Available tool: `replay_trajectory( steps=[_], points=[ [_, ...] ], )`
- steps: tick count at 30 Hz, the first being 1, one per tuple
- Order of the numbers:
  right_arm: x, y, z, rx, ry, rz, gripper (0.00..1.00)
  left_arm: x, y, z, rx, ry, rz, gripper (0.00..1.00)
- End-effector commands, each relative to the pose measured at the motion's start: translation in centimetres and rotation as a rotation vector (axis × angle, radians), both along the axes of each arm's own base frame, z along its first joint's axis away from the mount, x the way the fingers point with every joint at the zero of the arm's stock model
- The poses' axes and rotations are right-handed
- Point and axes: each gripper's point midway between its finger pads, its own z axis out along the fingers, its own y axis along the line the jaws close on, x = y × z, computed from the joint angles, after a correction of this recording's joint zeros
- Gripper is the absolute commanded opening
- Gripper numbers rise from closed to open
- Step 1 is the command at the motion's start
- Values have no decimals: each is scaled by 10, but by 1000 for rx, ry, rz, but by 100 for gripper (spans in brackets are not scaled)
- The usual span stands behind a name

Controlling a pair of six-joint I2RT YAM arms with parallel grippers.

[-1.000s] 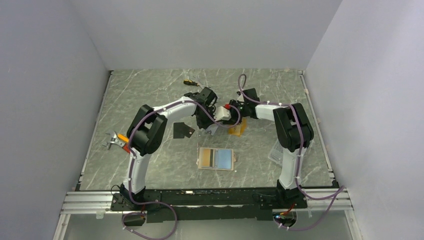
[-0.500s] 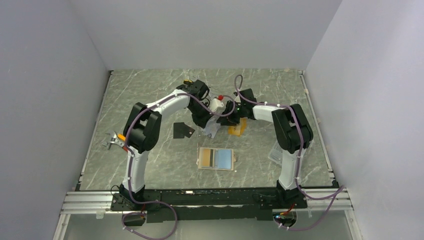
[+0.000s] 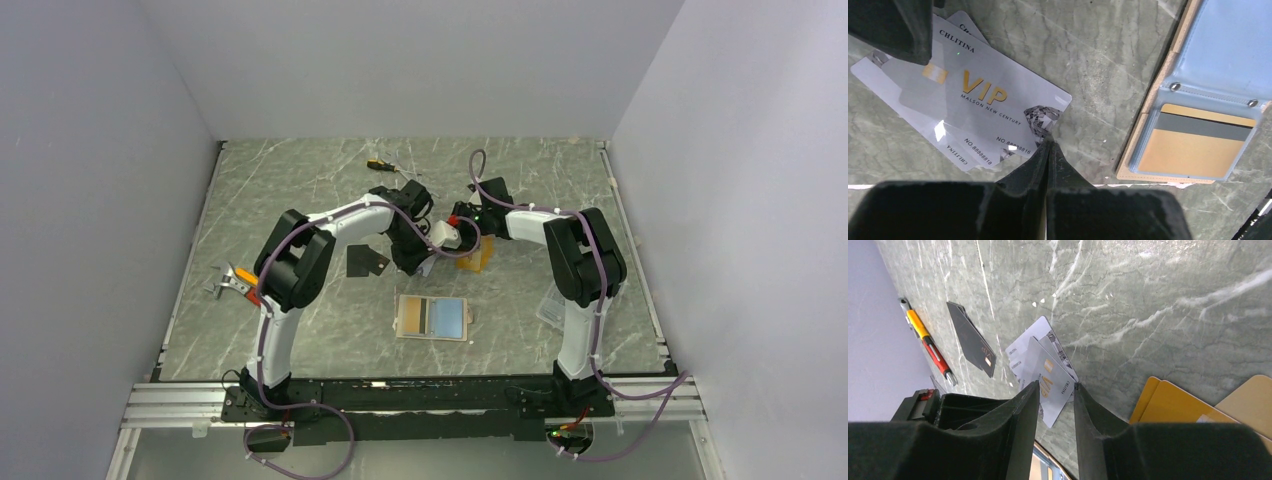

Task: Put the credit cards into the card holder
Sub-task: Move the credit card to the center of the board.

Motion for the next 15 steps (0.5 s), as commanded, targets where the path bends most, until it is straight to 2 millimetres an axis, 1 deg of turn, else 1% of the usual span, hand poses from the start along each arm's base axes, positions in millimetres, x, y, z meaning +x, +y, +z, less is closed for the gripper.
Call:
replay_trajectory(
  steps=[1,5,7,9,12,15],
  points=[
    [6,-1,24,13,-67,-4,34,20,2,7,17,-120,-2,6],
    [3,-2,22,14,-63,-2,33,17,2,8,12,-109,-10,5],
    [3,-3,24,14,-67,-4,33,11,0,13,-6,-81,-27,4],
    [3,-4,25,11,-70,-5,33,3,-4,24,-42,-54,-59,4],
    [4,-4,25,15,-70,-6,33,-5,-13,47,-125,-8,-90,3],
    [3,-4,23,18,-64,-5,32,-3,-20,58,-173,11,-91,3]
  ],
)
